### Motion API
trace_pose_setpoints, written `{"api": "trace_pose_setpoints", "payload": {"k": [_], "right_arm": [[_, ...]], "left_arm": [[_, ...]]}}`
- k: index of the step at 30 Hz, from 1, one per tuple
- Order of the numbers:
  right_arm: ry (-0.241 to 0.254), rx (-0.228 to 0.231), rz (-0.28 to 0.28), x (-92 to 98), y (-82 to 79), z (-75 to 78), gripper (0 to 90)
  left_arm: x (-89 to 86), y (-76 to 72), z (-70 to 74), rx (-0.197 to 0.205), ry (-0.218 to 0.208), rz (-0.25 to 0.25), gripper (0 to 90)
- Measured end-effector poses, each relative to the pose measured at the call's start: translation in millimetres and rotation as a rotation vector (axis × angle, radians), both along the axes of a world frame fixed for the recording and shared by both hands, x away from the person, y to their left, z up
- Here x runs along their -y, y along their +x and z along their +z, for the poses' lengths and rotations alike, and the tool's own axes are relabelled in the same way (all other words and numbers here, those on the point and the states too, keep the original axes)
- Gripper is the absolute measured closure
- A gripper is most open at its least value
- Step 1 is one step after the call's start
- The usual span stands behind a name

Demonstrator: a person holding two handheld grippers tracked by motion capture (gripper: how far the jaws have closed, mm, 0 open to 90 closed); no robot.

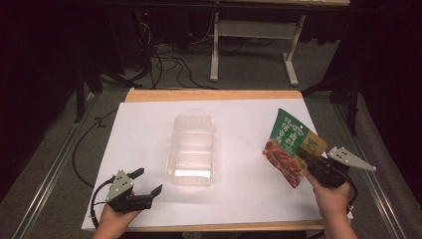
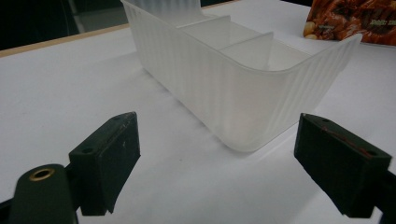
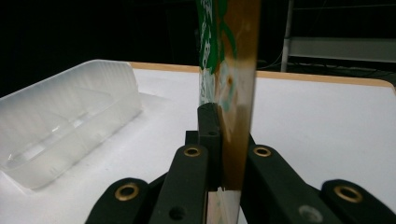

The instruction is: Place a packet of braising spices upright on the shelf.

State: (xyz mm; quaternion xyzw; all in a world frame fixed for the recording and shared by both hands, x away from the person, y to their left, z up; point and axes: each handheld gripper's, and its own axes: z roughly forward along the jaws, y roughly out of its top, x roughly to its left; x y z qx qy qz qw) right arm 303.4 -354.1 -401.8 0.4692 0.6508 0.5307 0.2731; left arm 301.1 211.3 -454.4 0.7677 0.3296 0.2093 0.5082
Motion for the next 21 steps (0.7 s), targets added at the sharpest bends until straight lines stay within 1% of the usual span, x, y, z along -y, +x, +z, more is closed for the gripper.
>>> {"api": "trace_pose_setpoints", "payload": {"k": [1,8,10,16,21], "right_arm": [[-0.004,0.003,0.003,1.2,-0.3,0.2,90.0],[0.013,0.025,0.006,5.0,-3.5,3.0,90.0],[0.018,0.025,0.017,5.6,-3.6,3.9,90.0],[0.012,0.034,0.039,3.9,-4.3,5.1,90.0],[0.015,0.056,0.069,-2.2,-7.3,10.0,90.0]], "left_arm": [[-0.1,0.0,0.0,0.0,0.0,0.0,15.1],[-0.1,0.0,-0.2,-0.001,-0.002,0.001,15.1],[-0.1,0.1,-0.3,-0.001,-0.003,0.002,15.1],[-0.6,0.0,-0.1,0.0,-0.008,0.004,15.1],[-0.3,-0.2,0.6,0.002,-0.003,0.003,15.1]]}}
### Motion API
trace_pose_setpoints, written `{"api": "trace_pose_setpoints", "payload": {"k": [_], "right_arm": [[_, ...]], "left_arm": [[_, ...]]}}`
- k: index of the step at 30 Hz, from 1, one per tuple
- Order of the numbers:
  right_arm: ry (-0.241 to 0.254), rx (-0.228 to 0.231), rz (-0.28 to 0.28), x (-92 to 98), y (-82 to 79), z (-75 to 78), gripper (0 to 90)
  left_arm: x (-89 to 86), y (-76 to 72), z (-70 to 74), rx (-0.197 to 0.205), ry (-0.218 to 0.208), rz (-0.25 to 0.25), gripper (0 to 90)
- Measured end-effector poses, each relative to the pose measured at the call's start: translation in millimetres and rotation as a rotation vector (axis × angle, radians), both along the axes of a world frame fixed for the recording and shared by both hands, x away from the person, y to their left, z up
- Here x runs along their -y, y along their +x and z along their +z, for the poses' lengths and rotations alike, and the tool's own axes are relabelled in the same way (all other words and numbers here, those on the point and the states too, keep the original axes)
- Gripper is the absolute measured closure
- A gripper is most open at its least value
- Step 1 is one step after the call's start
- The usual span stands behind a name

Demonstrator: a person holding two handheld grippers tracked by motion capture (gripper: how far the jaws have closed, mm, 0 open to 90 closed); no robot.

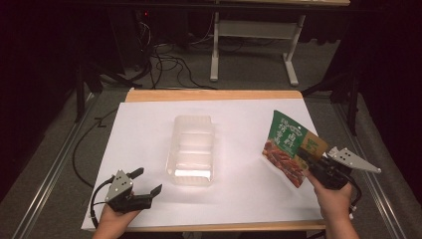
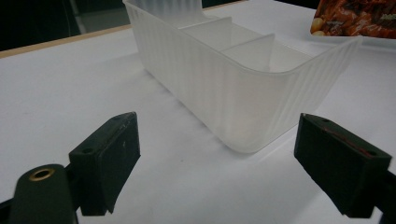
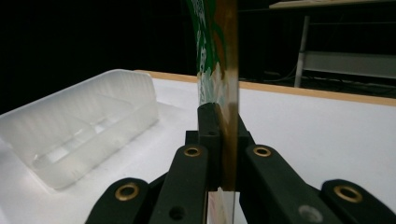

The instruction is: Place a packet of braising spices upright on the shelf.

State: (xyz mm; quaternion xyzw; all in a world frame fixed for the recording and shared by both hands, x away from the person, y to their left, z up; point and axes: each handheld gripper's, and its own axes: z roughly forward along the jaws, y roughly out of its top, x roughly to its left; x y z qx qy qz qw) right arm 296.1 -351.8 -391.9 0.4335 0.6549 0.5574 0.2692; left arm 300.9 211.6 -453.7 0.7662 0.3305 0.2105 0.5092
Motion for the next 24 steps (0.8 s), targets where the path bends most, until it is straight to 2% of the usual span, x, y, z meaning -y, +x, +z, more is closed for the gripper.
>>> {"api": "trace_pose_setpoints", "payload": {"k": [3,6,12,14,17,24], "right_arm": [[0.046,0.008,0.034,-4.0,-2.2,3.7,90.0],[0.07,0.022,0.065,-11.5,-2.8,8.4,90.0],[0.036,0.035,0.129,-36.7,-1.8,15.2,90.0],[0.039,0.027,0.152,-44.4,0.9,16.3,90.0],[0.072,0.012,0.194,-52.9,6.3,18.0,90.0],[0.048,0.015,0.231,-71.3,16.5,29.2,90.0]], "left_arm": [[-0.1,-0.4,0.8,0.005,0.0,-0.003,15.1],[-0.1,-0.1,0.7,0.006,0.003,-0.002,15.1],[-1.1,-1.6,1.8,0.015,0.011,-0.01,15.1],[-1.9,-2.3,2.0,0.018,0.01,-0.009,15.0],[-3.0,-2.5,2.6,0.017,0.005,-0.012,15.1],[-1.0,-2.9,2.8,0.02,0.01,-0.013,15.1]]}}
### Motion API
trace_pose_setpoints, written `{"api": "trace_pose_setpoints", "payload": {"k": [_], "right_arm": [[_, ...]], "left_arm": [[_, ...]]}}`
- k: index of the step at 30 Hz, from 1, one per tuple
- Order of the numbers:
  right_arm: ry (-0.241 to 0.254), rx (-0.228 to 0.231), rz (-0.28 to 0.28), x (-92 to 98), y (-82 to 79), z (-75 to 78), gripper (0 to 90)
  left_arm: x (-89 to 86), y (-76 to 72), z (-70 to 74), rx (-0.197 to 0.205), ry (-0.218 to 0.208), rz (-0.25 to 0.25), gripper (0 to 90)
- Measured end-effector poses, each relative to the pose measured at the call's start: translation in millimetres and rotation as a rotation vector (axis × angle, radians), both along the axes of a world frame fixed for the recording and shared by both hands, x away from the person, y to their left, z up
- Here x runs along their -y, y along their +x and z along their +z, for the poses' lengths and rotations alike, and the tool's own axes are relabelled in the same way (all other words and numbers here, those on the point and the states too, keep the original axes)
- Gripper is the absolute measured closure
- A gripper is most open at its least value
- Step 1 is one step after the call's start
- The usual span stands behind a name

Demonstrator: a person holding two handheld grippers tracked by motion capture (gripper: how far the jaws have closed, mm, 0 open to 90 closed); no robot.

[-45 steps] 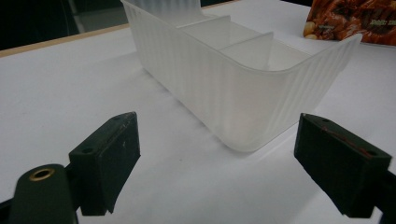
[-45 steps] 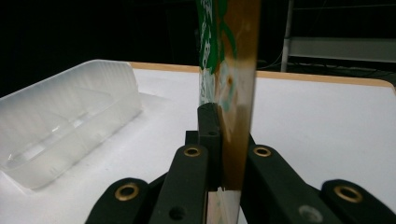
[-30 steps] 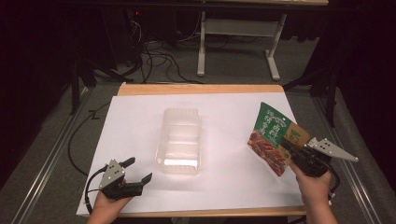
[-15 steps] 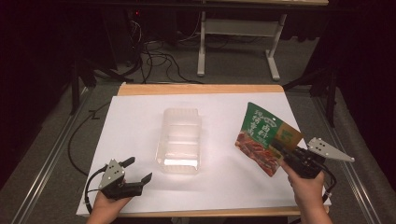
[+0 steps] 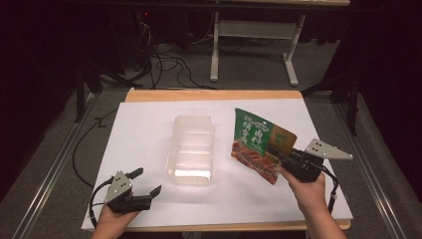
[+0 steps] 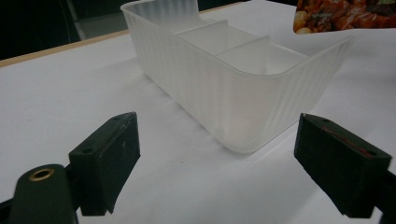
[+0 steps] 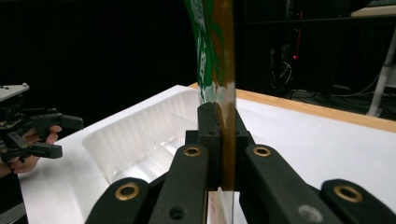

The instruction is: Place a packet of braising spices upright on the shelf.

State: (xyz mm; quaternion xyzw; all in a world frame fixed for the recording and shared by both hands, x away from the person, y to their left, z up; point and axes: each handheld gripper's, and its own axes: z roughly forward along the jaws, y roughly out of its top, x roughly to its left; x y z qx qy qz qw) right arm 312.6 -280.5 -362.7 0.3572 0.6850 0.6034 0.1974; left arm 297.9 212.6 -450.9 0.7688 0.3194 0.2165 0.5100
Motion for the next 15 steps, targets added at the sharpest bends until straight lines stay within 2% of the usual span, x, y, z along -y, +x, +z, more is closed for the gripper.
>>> {"api": "trace_pose_setpoints", "payload": {"k": [3,8,15], "right_arm": [[0.002,0.003,0.014,-8.3,4.1,4.4,90.0],[0.042,0.006,0.04,-20.6,9.6,7.6,90.0],[0.065,0.015,0.069,-38.1,13.5,11.7,90.0]], "left_arm": [[0.2,0.1,-0.4,0.001,-0.001,0.0,15.1],[-0.5,-0.1,-0.3,0.002,0.002,0.001,15.0],[-0.7,-0.1,-0.3,-0.001,0.002,-0.002,15.0]]}}
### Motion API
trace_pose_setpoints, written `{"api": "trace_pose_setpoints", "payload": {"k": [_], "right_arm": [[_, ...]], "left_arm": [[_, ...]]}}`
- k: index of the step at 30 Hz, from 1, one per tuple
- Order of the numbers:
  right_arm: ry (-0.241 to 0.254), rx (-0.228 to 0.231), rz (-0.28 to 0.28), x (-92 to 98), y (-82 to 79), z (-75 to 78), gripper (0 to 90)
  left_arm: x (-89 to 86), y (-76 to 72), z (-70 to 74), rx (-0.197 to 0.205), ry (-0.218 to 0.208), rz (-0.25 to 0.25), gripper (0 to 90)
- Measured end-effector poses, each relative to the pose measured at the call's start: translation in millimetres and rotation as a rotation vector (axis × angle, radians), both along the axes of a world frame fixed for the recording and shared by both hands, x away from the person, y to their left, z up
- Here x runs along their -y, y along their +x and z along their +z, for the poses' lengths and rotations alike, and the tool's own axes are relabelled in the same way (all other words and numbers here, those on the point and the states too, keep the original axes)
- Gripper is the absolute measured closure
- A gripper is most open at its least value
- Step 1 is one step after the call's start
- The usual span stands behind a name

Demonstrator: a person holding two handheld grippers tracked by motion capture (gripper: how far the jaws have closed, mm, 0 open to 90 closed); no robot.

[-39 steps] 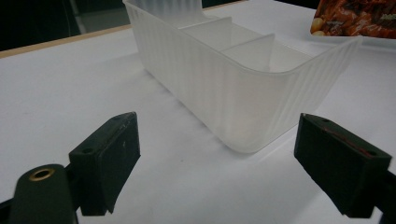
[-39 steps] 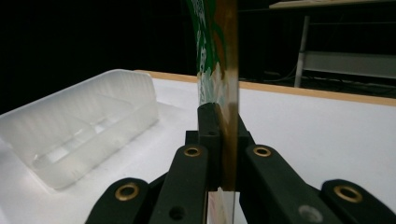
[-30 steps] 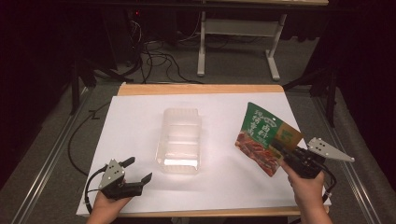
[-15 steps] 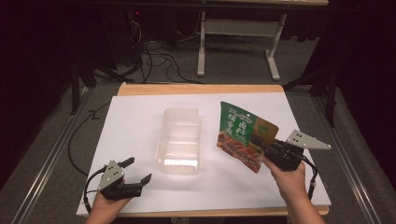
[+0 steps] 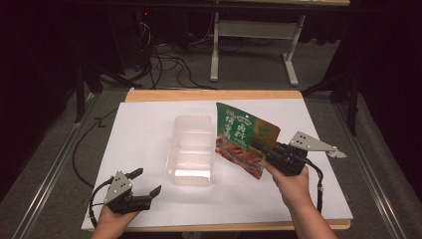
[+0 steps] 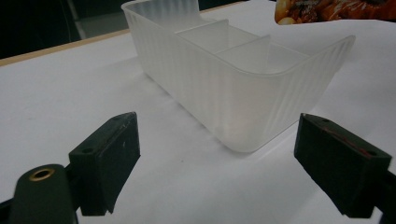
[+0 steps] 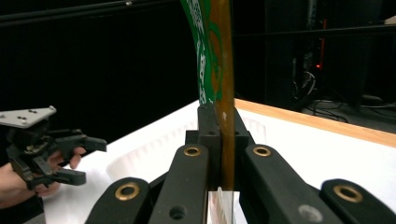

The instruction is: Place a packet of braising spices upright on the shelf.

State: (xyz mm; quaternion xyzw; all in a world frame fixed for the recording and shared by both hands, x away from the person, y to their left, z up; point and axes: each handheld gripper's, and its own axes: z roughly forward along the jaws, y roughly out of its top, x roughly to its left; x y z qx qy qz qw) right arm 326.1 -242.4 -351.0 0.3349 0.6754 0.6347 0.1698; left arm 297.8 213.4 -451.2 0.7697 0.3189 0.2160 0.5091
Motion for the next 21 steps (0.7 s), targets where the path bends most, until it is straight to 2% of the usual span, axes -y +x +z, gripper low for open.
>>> {"api": "trace_pose_setpoints", "payload": {"k": [8,21], "right_arm": [[0.033,-0.009,0.043,-20.0,2.7,0.4,90.0],[0.04,-0.013,0.099,-58.6,11.5,-0.9,90.0]], "left_arm": [[0.0,0.1,0.0,0.004,-0.004,0.003,15.1],[-0.3,-0.7,0.8,0.006,-0.008,0.002,15.1]]}}
